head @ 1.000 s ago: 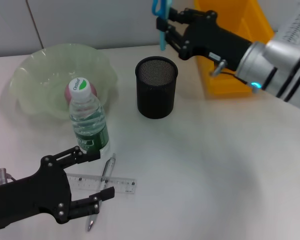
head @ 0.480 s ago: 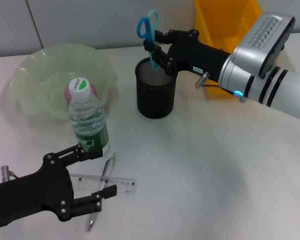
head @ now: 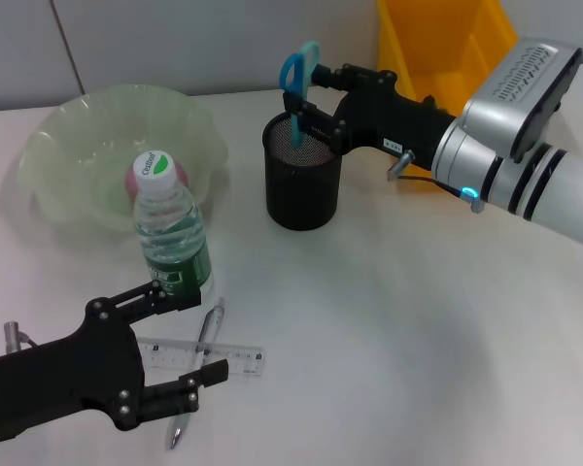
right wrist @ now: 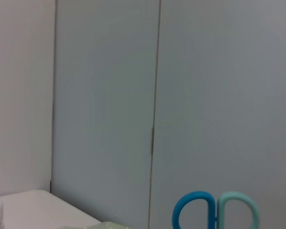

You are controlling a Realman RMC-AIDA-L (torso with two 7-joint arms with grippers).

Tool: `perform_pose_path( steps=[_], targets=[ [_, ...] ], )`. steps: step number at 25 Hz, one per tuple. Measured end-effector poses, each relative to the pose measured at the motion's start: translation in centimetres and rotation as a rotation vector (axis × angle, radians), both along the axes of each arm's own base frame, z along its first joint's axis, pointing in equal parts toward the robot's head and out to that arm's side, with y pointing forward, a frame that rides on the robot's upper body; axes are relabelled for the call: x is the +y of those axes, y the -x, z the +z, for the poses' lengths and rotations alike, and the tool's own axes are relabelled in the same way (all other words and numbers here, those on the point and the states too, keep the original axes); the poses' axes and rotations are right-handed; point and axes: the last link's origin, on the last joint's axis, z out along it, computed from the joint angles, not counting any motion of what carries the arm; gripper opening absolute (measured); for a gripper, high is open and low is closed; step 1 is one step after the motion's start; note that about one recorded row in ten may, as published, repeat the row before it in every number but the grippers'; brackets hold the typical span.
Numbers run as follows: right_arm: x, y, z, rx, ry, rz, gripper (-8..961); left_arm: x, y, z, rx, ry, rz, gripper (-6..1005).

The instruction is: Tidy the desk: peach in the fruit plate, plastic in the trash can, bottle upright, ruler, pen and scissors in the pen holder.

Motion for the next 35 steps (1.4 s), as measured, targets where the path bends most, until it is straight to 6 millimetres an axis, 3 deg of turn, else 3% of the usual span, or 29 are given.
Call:
perform_pose_path(
  steps=[13,18,27,28,35],
  targets=[
    [-0.1,0.1,0.0,0.02,0.017,-0.005,654,-0.1,0.1,0.0,0.001,0.0,0.004,783],
    [-0.4,0.1,0.4,0.049,0.013,0.006,839,-0.2,0.2,0.1,0.003,0.0,0.007,782],
    [-1.6,-1.2,3.8,0.152,0.075,-0.025,840,-0.6,0.3,0.3,-0.011,0.013,0.012,782],
    [-2.2,-1.7,4.8,0.137,0.118,-0.04,840,-0.6,0.4,0.4,-0.011,0.011,0.013,782],
    [-4.7,-2.1,6.2,0.041,0.335,-0.107,838,-0.6,0.0,0.9,0.027,0.037,-0.037,782]
  ],
)
